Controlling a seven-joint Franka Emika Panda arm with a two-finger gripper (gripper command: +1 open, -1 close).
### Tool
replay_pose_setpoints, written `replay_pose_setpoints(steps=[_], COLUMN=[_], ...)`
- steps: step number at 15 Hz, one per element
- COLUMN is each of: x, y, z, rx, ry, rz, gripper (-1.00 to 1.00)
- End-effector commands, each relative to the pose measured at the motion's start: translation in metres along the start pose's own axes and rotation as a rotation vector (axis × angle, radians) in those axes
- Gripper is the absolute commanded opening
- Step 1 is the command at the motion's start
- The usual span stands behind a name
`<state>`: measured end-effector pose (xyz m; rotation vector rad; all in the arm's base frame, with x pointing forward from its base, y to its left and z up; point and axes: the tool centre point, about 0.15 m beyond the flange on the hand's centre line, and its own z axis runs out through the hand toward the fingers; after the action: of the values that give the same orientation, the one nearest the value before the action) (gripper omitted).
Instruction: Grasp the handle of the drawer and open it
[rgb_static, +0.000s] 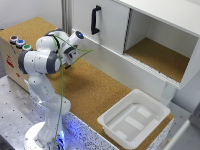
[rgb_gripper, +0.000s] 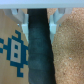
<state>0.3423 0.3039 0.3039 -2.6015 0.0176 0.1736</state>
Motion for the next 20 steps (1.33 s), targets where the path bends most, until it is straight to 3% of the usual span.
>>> replay_pose_setpoints(steps=[1,20], x=[0.022,0.034], y=[0.051,0.094], z=[0.002,-0.023], rx=[0.060,0.053], ry=[0.008,0.059], rz=[0.025,0.063], gripper=[-1.00,-1.00])
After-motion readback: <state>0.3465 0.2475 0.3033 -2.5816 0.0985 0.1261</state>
